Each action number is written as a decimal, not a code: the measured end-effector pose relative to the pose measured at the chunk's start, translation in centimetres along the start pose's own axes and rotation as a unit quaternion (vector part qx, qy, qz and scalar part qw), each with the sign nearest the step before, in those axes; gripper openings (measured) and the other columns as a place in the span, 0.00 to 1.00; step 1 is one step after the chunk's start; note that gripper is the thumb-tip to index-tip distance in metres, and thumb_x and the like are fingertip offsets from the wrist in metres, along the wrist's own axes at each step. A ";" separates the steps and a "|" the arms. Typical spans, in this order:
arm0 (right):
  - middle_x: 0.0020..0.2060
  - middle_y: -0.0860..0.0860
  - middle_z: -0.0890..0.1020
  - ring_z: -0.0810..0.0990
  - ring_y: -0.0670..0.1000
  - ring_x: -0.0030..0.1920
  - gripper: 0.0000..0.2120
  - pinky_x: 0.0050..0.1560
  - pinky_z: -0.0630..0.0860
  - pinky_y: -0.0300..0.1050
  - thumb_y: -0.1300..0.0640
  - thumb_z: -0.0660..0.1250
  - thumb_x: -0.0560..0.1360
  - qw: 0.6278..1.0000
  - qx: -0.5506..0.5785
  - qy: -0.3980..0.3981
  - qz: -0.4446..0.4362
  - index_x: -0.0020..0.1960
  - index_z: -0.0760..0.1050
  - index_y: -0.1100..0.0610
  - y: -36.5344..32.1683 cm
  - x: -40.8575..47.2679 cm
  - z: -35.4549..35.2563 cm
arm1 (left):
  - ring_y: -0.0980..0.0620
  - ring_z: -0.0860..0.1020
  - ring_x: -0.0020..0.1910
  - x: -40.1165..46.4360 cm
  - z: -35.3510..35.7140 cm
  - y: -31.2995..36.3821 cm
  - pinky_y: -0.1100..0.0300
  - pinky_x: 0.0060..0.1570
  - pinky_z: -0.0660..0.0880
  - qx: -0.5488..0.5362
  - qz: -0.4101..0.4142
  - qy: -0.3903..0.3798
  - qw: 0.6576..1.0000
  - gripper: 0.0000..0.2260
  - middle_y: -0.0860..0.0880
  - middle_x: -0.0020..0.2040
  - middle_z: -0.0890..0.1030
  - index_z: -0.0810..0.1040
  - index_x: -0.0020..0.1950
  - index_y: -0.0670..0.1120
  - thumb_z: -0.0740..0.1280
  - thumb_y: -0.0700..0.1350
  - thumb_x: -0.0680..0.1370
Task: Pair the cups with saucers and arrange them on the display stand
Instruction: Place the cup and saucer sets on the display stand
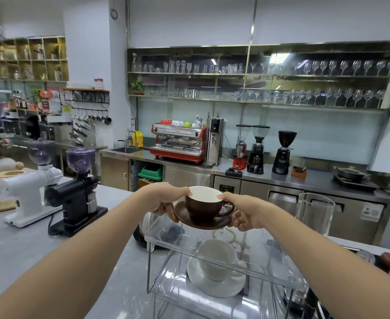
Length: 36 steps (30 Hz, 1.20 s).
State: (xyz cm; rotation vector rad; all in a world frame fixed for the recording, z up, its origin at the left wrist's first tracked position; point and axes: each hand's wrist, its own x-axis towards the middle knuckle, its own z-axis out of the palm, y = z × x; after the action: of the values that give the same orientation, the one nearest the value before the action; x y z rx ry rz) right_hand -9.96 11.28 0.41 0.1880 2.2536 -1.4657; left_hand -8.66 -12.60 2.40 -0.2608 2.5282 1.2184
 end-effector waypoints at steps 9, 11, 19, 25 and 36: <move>0.34 0.56 0.79 0.75 0.49 0.23 0.24 0.26 0.74 0.38 0.40 0.68 0.73 1.000 -0.007 0.023 -0.012 0.52 0.75 0.62 -0.2 1.6 0.0 | 0.57 0.64 0.22 1.0 0.5 0.4 0.69 0.18 0.61 0.015 -0.028 -0.005 0.999 0.25 0.36 0.46 0.84 0.69 0.70 0.38 0.61 0.56 0.82; 0.36 0.57 0.79 0.76 0.49 0.25 0.24 0.27 0.75 0.38 0.39 0.68 0.73 0.999 -0.008 0.027 -0.016 0.52 0.75 0.61 -0.2 1.9 0.1 | 0.57 0.63 0.21 1.3 0.5 0.5 0.70 0.18 0.61 0.021 -0.034 -0.006 0.999 0.26 0.36 0.48 0.84 0.69 0.69 0.36 0.60 0.56 0.82; 0.36 0.57 0.78 0.78 0.50 0.29 0.23 0.29 0.78 0.39 0.39 0.68 0.74 0.999 -0.001 0.031 -0.024 0.51 0.74 0.60 -0.1 2.3 0.8 | 0.57 0.66 0.20 2.0 0.1 0.0 0.70 0.19 0.63 0.005 -0.033 0.019 0.999 0.23 0.35 0.46 0.85 0.71 0.64 0.37 0.63 0.57 0.82; 0.41 0.58 0.80 0.79 0.51 0.33 0.30 0.30 0.78 0.40 0.37 0.69 0.73 0.999 0.006 0.024 -0.028 0.61 0.74 0.62 0.1 2.4 0.7 | 0.55 0.67 0.24 1.9 0.0 0.0 0.68 0.18 0.63 0.034 -0.016 0.039 0.999 0.25 0.33 0.49 0.86 0.72 0.63 0.34 0.63 0.57 0.82; 0.40 0.59 0.82 0.81 0.54 0.33 0.29 0.32 0.80 0.42 0.36 0.71 0.72 0.998 0.043 0.010 -0.042 0.54 0.76 0.62 0.5 2.6 0.9 | 0.54 0.69 0.20 0.9 0.4 0.0 0.68 0.18 0.65 0.048 0.007 0.068 0.997 0.26 0.35 0.37 0.84 0.76 0.60 0.32 0.62 0.57 0.83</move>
State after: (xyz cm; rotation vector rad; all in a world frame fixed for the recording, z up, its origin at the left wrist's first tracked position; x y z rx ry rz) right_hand -11.80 10.39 -1.45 0.1372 2.2399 -1.6119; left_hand -9.43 -12.26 1.83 -0.3122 2.7003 1.1143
